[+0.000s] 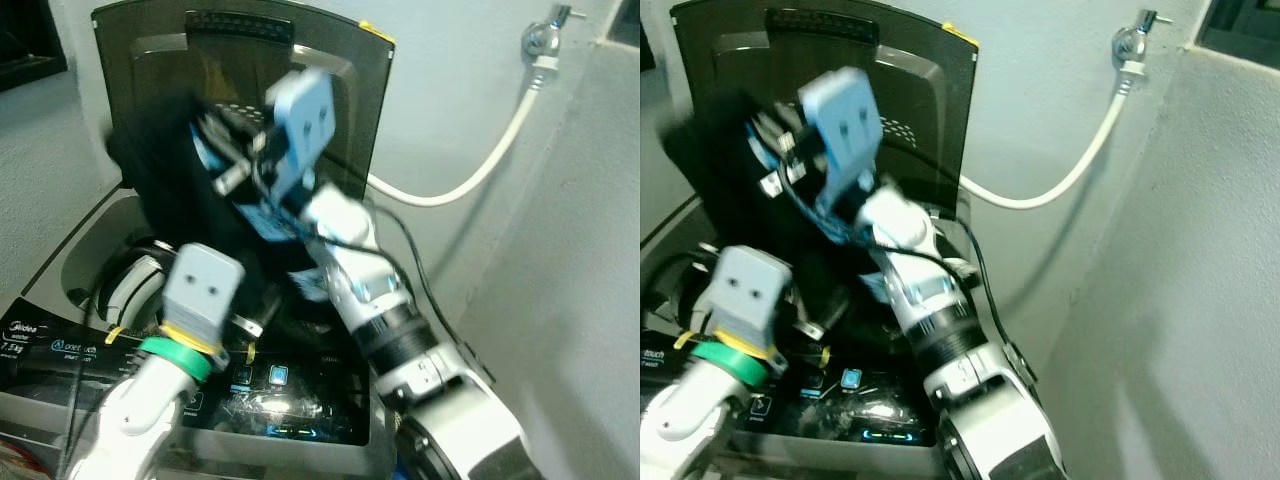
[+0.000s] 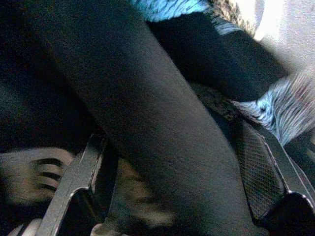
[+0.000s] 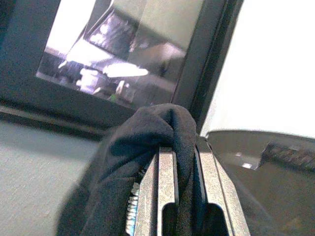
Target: Clothes washing
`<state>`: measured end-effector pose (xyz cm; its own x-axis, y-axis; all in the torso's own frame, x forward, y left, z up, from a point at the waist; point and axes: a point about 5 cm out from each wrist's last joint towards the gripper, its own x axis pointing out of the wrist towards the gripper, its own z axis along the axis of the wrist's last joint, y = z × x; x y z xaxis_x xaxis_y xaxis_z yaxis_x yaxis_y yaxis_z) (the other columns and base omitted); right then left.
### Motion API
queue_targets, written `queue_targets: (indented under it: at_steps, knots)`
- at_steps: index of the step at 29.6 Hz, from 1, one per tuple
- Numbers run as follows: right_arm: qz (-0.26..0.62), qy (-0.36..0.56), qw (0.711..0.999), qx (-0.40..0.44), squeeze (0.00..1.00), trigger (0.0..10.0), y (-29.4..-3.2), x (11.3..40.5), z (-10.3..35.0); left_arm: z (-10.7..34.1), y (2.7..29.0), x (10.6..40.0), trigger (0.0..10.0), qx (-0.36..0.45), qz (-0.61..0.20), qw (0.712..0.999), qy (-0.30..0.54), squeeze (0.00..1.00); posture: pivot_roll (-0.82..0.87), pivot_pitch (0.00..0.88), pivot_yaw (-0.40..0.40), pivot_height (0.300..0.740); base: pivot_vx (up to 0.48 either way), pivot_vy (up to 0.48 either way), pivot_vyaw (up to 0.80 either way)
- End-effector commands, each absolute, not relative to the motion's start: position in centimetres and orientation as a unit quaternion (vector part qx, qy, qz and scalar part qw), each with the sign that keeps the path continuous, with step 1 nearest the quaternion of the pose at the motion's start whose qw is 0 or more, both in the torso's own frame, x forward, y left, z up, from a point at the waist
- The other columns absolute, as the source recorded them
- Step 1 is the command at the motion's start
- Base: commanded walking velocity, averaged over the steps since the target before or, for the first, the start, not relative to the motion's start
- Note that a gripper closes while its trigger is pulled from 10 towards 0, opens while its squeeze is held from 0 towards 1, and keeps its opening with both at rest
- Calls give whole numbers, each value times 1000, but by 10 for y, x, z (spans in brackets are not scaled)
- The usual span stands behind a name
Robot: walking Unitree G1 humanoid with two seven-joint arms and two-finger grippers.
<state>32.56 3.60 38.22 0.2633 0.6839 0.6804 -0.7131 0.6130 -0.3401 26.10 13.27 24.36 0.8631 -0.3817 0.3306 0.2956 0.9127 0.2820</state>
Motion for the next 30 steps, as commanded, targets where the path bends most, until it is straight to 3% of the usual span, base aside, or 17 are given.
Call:
queue_targets:
  at_steps: [1,7,11,15,16,17,19,22,27,30]
  knots:
    - [446,-424,787,53,0,10000,45,320,388,241,128,264,10000,107,-205,956,-182,0,147,37,-60,740,0,0,0]
    - [475,-406,778,62,0,10000,36,323,379,261,119,266,10000,139,-314,919,-196,0,122,39,-38,740,0,0,0]
    - [496,-401,769,50,0,10000,33,323,374,266,118,267,10000,148,-343,907,-194,0,117,38,-31,740,0,0,0]
    - [504,-392,769,19,0,10000,26,326,362,268,132,287,10000,168,-287,924,-189,0,98,34,-7,740,0,0,0]
    - [500,-379,779,3,0,10000,19,332,352,268,151,304,10000,182,-222,941,-178,0,87,33,3,740,0,0,0]
    - [500,-379,779,3,0,10000,19,332,352,268,151,304,10000,182,-222,941,-178,0,87,33,3,740,0,0,0]
    - [470,-352,808,-42,0,10000,4,345,329,270,196,327,10000,215,-86,960,-158,0,75,31,14,740,0,0,0]
    - [429,-331,837,-70,0,10000,-10,358,313,277,237,333,10000,214,4,967,-142,0,69,30,24,740,0,0,0]
    - [385,-313,863,-92,0,10000,-24,368,303,289,252,331,10000,212,9,966,-150,0,73,32,28,740,0,0,0]
    - [376,-295,871,-115,0,10000,-26,371,294,290,231,327,10000,179,-77,968,-156,0,74,35,30,740,0,0,0]
